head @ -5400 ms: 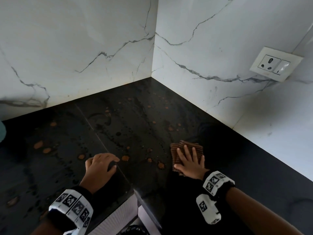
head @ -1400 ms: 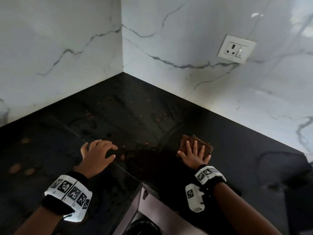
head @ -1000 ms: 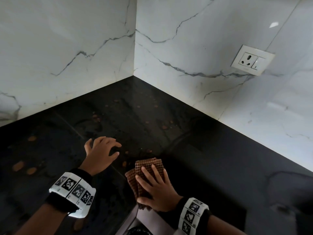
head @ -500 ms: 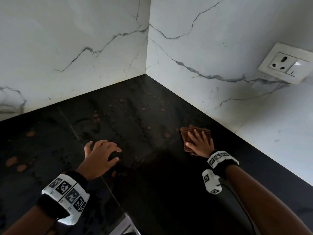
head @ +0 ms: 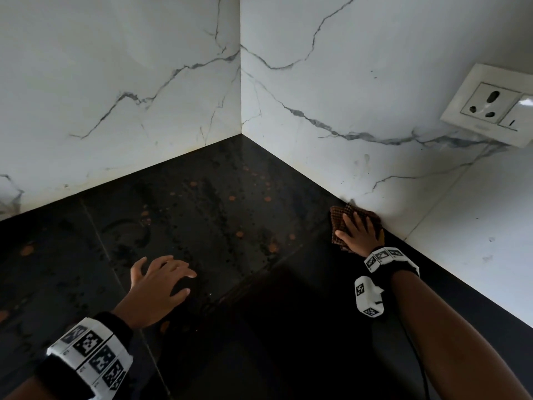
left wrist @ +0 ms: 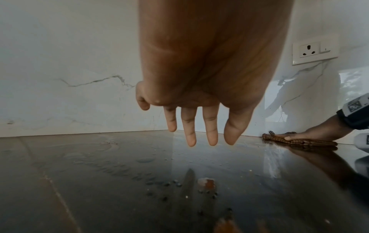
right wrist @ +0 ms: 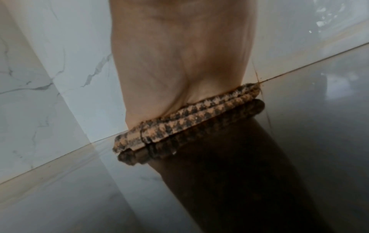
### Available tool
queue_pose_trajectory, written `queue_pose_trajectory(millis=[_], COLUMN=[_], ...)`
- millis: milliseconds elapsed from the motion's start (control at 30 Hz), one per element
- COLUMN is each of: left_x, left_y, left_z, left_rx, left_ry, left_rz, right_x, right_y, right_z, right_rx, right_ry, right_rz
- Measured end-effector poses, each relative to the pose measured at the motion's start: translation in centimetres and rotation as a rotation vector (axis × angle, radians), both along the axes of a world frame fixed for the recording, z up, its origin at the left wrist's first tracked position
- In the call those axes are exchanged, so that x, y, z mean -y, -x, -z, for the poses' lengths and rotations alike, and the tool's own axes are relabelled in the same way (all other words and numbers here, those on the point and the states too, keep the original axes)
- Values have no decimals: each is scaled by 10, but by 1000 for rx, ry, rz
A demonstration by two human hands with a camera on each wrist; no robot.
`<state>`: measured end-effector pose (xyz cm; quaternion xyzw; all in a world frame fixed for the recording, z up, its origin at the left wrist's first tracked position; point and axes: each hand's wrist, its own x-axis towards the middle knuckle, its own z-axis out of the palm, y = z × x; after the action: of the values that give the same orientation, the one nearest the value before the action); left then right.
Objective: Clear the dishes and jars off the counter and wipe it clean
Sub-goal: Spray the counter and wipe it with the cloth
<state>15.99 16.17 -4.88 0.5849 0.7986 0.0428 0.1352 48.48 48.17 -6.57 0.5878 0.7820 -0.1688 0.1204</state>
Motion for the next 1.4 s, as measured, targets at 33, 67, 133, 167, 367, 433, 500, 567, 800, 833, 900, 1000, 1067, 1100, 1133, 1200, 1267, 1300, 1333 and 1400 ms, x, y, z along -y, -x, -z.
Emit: queue_pose_trajectory(millis=[33, 67, 133, 167, 367, 433, 500, 567, 800, 833, 900, 1000, 1067, 1100, 1133, 1200, 1267, 1300, 1333, 1400], left_x=[-3, -6, -16, -22, -60, -69, -74, -74, -65, -65, -64, -65, -67, -67, -67, -68, -68, -68, -68, -67], left_y=[-1, -2, 2, 6, 55, 74, 94, 112, 145, 147, 146, 144, 142, 143, 142, 142, 143, 143, 143, 143], left_z=[0, -1, -5, -7, -26, -29, -27, -25, -17, -15, -16, -18, -19, -19, -19, -19, -19, -19, -18, -17], left_rx=[-14, -21, -27, -23, -113, -153, -175, -194, -318, -333, -354, -385, -401, -406, -409, -408, -402, -403, -408, -414], left_ry=[19, 35, 78, 107, 235, 247, 276, 304, 404, 404, 413, 449, 462, 467, 466, 462, 462, 463, 467, 476], left_rz=[9, 10, 5, 13, 16, -8, -30, -41, -40, -33, -14, 1, 10, 11, 12, 14, 12, 14, 16, 24], right_x=[2, 4, 13, 20, 62, 72, 74, 62, -19, -45, -62, -29, -28, -34, -37, -43, -49, -52, -54, -61], right_y=[-2, -5, -15, -22, -73, -71, -59, -46, 27, 37, 67, 123, 140, 147, 153, 167, 178, 184, 190, 200], right_z=[0, 0, -1, 0, -5, -8, -12, -5, 25, 46, 49, -7, -20, -19, -20, -18, -18, -18, -20, -16], right_rx=[16, 10, -15, -23, 11, -2, -8, 28, 21, 54, 43, 22, 47, 42, 36, 29, 38, 39, 35, 41], right_ry=[-5, 4, 21, 34, 95, 80, 77, 97, 130, 136, 124, 69, 100, 111, 125, 132, 136, 135, 137, 133], right_rz=[-4, 12, 81, 123, 369, 429, 476, 498, 373, 351, 365, 416, 412, 395, 372, 323, 295, 285, 265, 220])
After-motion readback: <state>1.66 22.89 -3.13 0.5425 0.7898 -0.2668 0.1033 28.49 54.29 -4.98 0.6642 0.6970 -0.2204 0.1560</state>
